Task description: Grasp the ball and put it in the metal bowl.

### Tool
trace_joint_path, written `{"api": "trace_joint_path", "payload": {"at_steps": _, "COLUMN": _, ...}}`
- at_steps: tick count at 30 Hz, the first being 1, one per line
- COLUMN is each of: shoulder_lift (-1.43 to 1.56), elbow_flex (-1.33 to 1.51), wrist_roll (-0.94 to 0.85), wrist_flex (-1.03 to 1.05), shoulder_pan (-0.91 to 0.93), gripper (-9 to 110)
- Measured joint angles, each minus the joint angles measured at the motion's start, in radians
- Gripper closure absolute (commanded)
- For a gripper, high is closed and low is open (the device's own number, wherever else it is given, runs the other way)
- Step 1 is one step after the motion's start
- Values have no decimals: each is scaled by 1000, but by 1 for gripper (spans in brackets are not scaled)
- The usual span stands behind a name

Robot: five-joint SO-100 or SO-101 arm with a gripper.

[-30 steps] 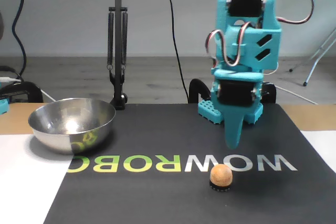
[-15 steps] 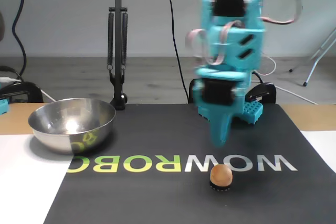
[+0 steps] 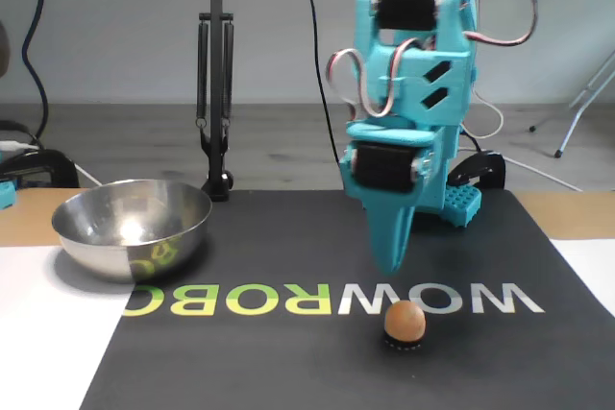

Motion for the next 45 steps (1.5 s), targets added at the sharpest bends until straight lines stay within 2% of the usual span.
{"api": "trace_joint_path", "payload": {"at_steps": 40, "shoulder_lift": 0, "elbow_flex": 21, "wrist_roll": 0, "wrist_flex": 0, "shoulder_pan": 3, "gripper": 100}}
{"api": "trace_joint_path", "payload": {"at_steps": 45, "shoulder_lift": 0, "elbow_flex": 21, "wrist_roll": 0, "wrist_flex": 0, "shoulder_pan": 3, "gripper": 87}}
